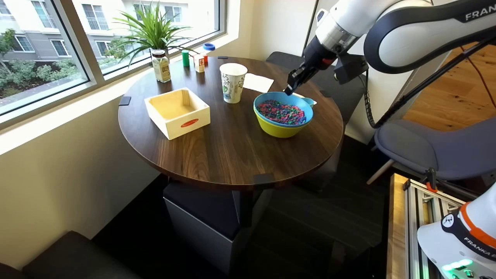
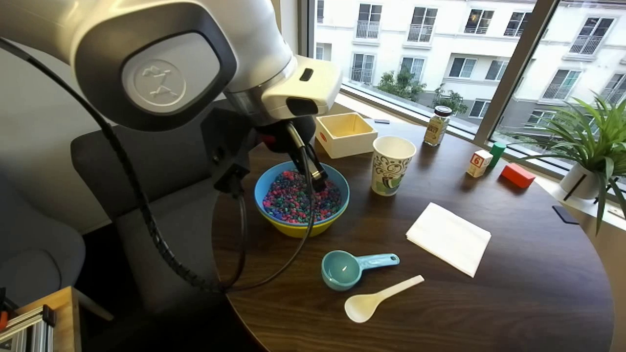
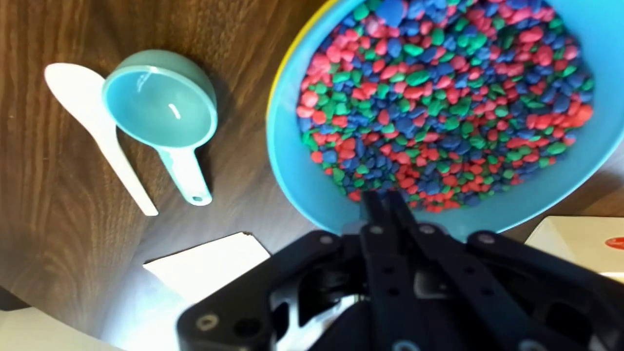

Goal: Put some cereal in the blue measuring spoon then place the cereal back in the blue bowl using the measuring spoon

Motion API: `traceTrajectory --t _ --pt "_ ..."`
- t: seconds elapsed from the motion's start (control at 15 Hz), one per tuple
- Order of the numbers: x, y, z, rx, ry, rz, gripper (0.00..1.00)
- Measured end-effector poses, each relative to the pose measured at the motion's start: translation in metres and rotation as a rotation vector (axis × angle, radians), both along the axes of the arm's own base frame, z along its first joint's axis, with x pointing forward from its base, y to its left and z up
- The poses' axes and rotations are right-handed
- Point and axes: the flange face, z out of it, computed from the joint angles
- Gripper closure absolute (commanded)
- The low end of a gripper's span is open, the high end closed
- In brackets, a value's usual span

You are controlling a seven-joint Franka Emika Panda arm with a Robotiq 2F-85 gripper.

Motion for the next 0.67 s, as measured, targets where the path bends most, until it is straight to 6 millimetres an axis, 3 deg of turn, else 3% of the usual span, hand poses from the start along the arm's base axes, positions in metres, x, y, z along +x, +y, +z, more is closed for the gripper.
traceTrajectory --t 0.4,0.67 --pt "-0.012 -0.054 -0.013 -0.010 0.034 -0.117 0.99" --pt "-0.019 -0.075 -0.028 -0.004 0.064 -0.160 0.99"
